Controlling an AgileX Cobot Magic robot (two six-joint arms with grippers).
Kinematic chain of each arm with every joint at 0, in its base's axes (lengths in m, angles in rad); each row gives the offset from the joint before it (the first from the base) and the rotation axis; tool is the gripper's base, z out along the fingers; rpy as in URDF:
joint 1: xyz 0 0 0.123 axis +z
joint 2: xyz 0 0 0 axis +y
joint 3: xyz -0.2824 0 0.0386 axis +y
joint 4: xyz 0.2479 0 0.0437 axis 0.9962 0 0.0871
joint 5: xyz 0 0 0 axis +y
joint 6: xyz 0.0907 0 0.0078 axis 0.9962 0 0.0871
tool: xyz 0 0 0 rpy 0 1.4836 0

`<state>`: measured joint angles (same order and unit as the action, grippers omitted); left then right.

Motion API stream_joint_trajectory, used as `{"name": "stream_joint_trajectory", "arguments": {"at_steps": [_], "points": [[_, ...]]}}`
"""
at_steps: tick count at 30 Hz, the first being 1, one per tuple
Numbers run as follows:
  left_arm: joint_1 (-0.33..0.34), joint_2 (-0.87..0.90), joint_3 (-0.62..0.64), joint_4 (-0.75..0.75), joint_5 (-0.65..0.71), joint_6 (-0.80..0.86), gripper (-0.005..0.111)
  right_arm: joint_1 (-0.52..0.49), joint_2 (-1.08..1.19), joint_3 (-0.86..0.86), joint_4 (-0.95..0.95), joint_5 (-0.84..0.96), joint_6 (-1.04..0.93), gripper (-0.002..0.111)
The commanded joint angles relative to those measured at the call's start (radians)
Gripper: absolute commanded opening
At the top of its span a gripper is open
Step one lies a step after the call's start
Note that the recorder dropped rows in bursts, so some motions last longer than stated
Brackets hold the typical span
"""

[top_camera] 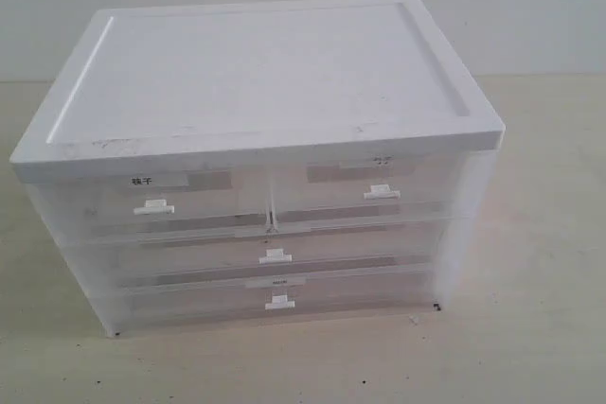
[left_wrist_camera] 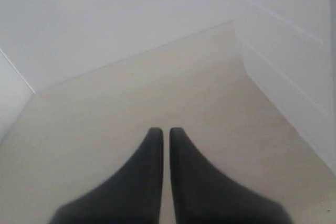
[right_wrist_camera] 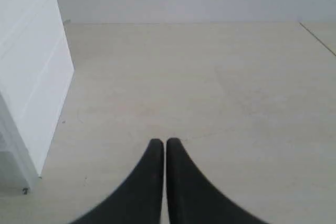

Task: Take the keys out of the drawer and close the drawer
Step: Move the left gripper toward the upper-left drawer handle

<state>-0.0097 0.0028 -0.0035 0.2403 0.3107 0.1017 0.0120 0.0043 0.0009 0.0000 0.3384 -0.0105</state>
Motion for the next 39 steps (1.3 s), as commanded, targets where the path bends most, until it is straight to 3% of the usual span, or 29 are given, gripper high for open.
{"name": "stream_joint_trajectory", "arguments": {"at_steps": [1, 5, 12, 15, 18, 20, 22, 24, 27, 32, 39], "points": [[0.005, -0.003, 0.003, 0.050, -0.112, 0.024, 0.004, -0.003, -0.004, -0.001, -0.006, -0.113, -0.007, 0.000], [0.005, -0.003, 0.003, -0.053, -0.318, -0.059, 0.004, -0.003, -0.004, -0.001, 0.000, -0.305, 0.011, 0.000], [0.005, -0.003, 0.003, -0.094, -0.449, -0.219, 0.004, -0.003, -0.004, -0.001, 0.000, -0.562, 0.011, 0.000], [0.005, -0.003, 0.003, -0.094, -0.497, -0.436, 0.004, -0.003, -0.004, -0.001, 0.000, -0.619, 0.090, 0.000], [0.005, -0.003, 0.003, -0.067, -0.481, -0.762, 0.004, -0.003, -0.004, -0.001, 0.000, -0.627, 0.329, 0.000], [0.005, -0.003, 0.003, 0.019, -0.495, -0.855, 0.004, -0.003, -0.004, -0.001, -0.011, -0.637, 0.429, 0.000], [0.003, -0.003, 0.003, 0.195, -0.585, -0.954, 0.004, -0.003, -0.004, -0.001, -0.106, -0.670, 0.502, 0.000], [0.001, 0.010, 0.003, 0.432, -0.786, -1.089, 0.004, -0.003, -0.004, -0.001, -0.284, -0.731, 0.622, 0.000], [0.001, 0.084, 0.000, 0.655, -1.043, -1.236, 0.004, -0.003, -0.004, -0.001, -0.525, -0.846, 0.879, 0.000], [0.001, 0.308, -0.066, 0.974, -1.219, -1.253, 0.004, -0.003, 0.047, -0.001, -0.808, -0.949, 1.090, 0.000], [0.001, 0.621, -0.070, 0.998, -1.334, -1.032, 0.004, -0.003, 0.320, -0.001, -1.039, -1.105, 1.120, 0.000]]}}
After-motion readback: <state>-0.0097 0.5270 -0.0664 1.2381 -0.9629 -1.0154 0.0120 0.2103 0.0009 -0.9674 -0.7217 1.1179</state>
